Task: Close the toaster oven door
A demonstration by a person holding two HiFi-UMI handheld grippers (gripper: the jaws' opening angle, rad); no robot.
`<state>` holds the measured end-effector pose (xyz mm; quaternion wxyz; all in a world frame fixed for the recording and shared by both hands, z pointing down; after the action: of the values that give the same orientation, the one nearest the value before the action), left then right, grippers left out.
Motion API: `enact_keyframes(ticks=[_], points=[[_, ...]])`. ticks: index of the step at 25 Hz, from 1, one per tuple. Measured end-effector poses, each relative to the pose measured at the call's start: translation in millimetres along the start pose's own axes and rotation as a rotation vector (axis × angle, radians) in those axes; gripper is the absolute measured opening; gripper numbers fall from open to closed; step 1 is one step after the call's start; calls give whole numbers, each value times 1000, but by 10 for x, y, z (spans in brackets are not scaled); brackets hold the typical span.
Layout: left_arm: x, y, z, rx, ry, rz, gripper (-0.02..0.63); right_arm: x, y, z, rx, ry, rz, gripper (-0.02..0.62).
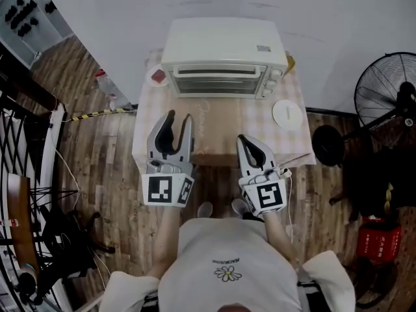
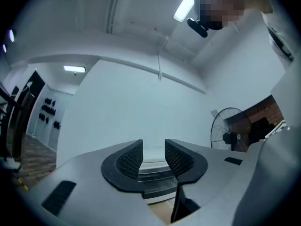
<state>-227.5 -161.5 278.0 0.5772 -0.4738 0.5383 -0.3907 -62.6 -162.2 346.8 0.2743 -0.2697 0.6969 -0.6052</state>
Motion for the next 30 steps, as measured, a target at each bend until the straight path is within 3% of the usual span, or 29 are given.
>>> enact_keyframes(ticks=[4,11,21,30], points=[[-192,-38,131,104,38,7,110,5,39,9,-6,-7,13,11],[-368,-288,230,84,71,-72,18,-65,3,43,17,-44,-2,11],[-393,-404,295,153,74,-97,17,-152,-64,141,41,-106,-42,11],[-386,-416,295,147,72,-111,17,-170,-63,186,41,-124,-50,11]])
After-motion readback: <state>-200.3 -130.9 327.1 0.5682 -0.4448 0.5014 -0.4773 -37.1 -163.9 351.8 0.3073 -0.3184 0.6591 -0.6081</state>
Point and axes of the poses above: the fingertips, and each gripper's own axes: x forward along the fingers, z to its right, y out of its top, the point moved 3 cm from there along -x, backward along the fingers, and after that the axes turned 5 degrees about y, right-handed, at the moved point
